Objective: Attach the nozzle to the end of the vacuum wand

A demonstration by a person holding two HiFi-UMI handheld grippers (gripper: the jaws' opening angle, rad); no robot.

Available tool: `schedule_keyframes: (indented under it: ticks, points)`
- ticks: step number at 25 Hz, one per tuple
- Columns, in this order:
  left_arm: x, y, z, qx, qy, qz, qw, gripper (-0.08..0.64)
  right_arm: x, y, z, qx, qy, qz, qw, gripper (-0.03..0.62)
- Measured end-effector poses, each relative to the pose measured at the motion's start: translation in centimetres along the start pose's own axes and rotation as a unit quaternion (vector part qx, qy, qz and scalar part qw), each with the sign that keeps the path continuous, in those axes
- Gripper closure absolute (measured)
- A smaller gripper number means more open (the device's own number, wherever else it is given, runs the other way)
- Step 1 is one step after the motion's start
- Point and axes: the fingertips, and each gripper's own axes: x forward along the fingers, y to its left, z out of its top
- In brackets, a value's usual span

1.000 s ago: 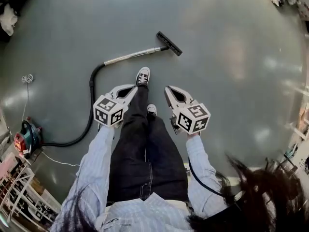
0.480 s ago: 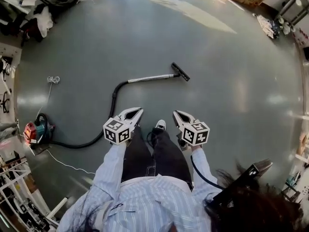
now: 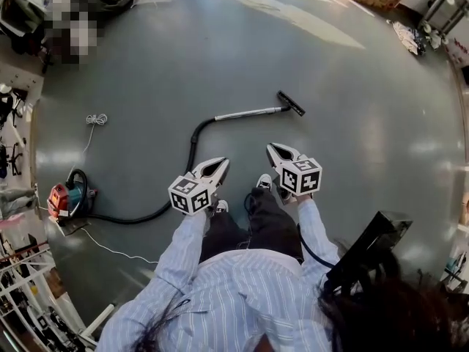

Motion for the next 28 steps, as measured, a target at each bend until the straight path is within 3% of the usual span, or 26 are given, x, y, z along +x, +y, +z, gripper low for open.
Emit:
schedule_keyframes:
  ticks: [6, 11, 15, 19, 23, 28]
  points:
    - [-8.3, 2.3, -1.1, 0.082, 0.02, -0.024, 0.9961, 0.555, 0.6, 8.7, -1.8, 0.005, -0.032, -0.041, 0.999, 0.588]
    - [-13.4, 3.6, -4.3, 0.111, 0.023, -0.057, 0.992, 0.555, 1.3, 15.1, -7.6, 0.017, -0.033, -0.047, 0.998, 0.588]
    - [-16.2, 2.2, -5.9, 0.108, 0.015, -0.075, 0.9912, 0.555, 0.3, 18.2, -11.3, 0.023, -0.029, -0.051, 0.998, 0.588]
    - [-18.0, -0.4, -6.3, 0.096, 0.014, -0.092, 0.9911, 0.555, -1.9, 20.5, -11.2, 0.01, -0.034, -0.051, 0.998, 0.588]
    - [-18.6, -3.4, -7.3, 0.095, 0.016, -0.101, 0.9903, 0.555, -4.6, 21.2, -11.6, 0.008, -0.041, -0.05, 0.998, 0.588]
    - [-19.2, -7.5, -9.8, 0.095, 0.013, -0.099, 0.9905, 0.555, -8.1, 21.5, -14.8, -0.002, -0.034, -0.043, 0.998, 0.588]
